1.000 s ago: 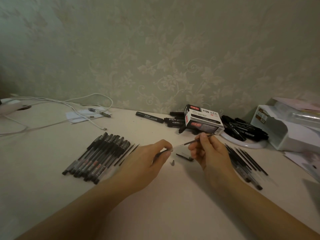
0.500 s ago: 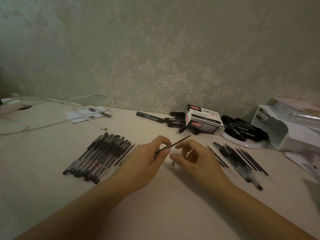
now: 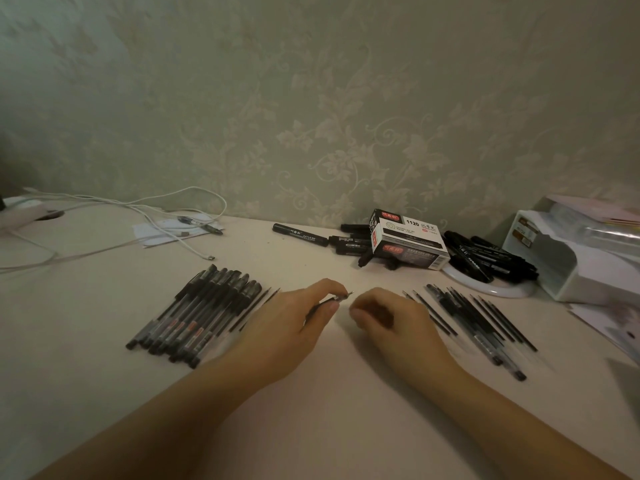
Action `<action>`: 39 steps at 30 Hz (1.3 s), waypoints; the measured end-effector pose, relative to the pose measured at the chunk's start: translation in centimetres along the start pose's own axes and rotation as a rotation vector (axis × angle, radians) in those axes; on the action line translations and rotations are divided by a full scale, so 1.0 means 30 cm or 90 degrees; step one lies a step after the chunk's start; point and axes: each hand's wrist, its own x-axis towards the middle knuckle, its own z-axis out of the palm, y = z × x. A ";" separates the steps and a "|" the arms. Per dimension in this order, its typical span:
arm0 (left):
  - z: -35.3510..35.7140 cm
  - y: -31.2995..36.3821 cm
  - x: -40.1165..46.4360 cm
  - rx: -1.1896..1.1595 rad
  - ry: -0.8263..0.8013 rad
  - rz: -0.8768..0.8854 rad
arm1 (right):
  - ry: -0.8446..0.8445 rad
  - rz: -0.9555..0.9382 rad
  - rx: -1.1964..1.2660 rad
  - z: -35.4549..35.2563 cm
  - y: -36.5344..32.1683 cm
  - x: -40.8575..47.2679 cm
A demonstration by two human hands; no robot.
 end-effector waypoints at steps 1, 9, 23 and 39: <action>0.002 -0.005 -0.001 0.003 -0.005 -0.005 | 0.021 0.028 0.096 -0.004 -0.003 0.005; 0.003 -0.011 -0.003 -0.011 -0.044 0.003 | -0.011 0.038 0.326 0.010 -0.019 0.010; 0.012 -0.016 -0.001 0.051 -0.033 0.009 | -0.054 0.083 0.338 0.006 -0.004 0.020; 0.014 -0.018 0.003 0.049 -0.011 0.009 | -0.084 0.045 0.194 0.023 -0.014 0.009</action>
